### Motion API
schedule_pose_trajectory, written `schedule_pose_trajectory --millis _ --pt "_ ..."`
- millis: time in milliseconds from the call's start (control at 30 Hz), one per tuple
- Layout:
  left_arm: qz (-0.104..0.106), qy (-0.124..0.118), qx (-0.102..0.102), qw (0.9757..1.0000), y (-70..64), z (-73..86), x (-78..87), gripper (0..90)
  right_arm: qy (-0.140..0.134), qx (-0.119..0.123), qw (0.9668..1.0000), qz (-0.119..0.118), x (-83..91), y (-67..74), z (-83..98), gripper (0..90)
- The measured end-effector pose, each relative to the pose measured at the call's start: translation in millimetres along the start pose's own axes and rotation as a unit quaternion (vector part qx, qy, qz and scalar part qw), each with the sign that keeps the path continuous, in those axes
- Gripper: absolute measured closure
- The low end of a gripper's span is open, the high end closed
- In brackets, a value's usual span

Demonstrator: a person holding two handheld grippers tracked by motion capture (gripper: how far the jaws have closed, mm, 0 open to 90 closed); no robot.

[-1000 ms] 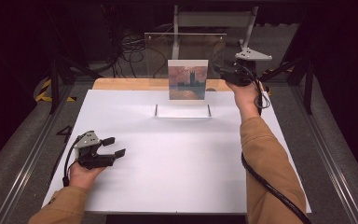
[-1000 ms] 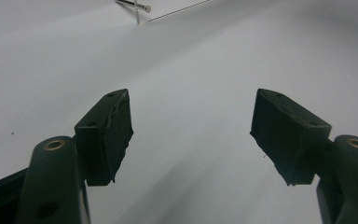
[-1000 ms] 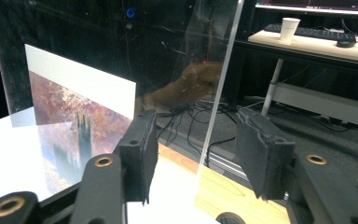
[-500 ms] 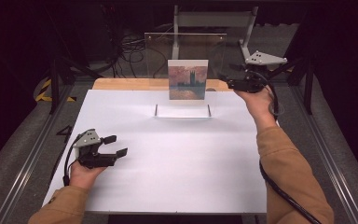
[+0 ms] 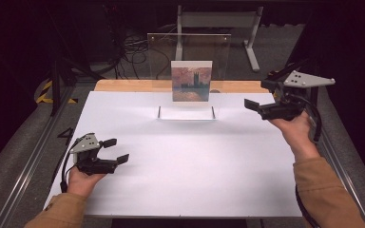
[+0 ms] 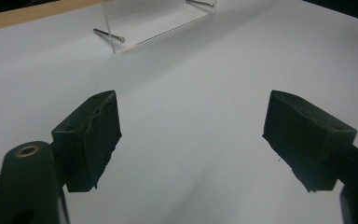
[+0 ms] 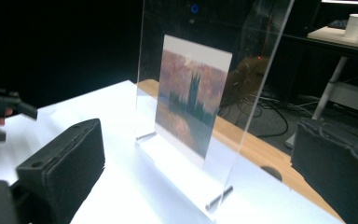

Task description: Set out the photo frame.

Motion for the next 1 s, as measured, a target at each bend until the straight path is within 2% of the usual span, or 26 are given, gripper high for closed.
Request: schedule_pose_trajectory --millis 133,267,300,367,400,500,567,633,700,733,767,800,1000 --pt "0.003 -0.004 0.006 1.0000 3.5 2.9 4.5 15.7 0.003 0.001 1.0000 0.000 16.1 10.2 15.1 1.5" --pt "0.000 -0.005 0.008 1.0000 4.7 5.0 10.0 15.2 0.008 0.003 1.0000 -0.003 21.9 16.6 27.6 0.4" --pt "-0.001 -0.005 0.001 1.0000 5.4 4.9 11.4 15.1 0.009 0.004 0.9999 -0.008 25.1 20.1 34.6 0.4" --pt "0.001 -0.007 0.004 1.0000 4.0 5.3 13.9 15.1 0.011 0.002 0.9999 -0.008 28.2 23.2 40.2 0.3" --pt "0.002 -0.010 -0.002 0.9999 3.4 5.4 17.0 15.0 0.009 0.001 0.9999 -0.011 30.2 25.0 44.3 0.3" --pt "0.005 -0.013 0.005 0.9999 1.5 6.5 19.5 15.0 0.008 0.001 0.9999 -0.013 34.4 28.4 53.9 0.1" --pt "0.007 -0.015 -0.003 0.9999 2.5 6.6 20.1 14.9 0.005 -0.006 0.9999 -0.015 36.2 30.0 60.8 0.1" --pt "0.010 -0.018 0.006 0.9998 1.7 8.3 21.1 14.8 0.006 -0.013 0.9998 -0.013 36.9 31.9 70.9 0.1" --pt "0.011 -0.020 0.003 0.9997 2.9 9.1 21.6 14.8 0.011 -0.016 0.9997 -0.012 35.8 34.1 82.6 0.1" --pt "0.011 -0.020 0.003 0.9997 2.9 9.1 21.6 14.8 0.011 -0.016 0.9997 -0.012 35.8 34.1 82.6 0.1" --pt "0.010 -0.021 0.009 0.9997 3.0 10.0 21.8 14.7 0.021 -0.015 0.9997 -0.005 34.6 36.8 95.6 0.0" --pt "0.012 -0.022 0.009 0.9996 3.4 10.3 21.7 14.7 0.023 -0.016 0.9996 -0.004 34.3 37.4 99.7 0.0" --pt "0.013 -0.026 0.011 0.9995 2.3 11.6 20.3 14.2 0.020 -0.035 0.9992 0.004 33.0 38.4 128.1 0.0"
Point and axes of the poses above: each handheld gripper's, and its own axes: x roughly backward along the jaws, z roughly out of its underside, y roughly to its left, the point moved 1 cm from there along -x, roughly forward along the jaws, and after that the axes turned 14 degrees about -z, right-handed, at the moved point
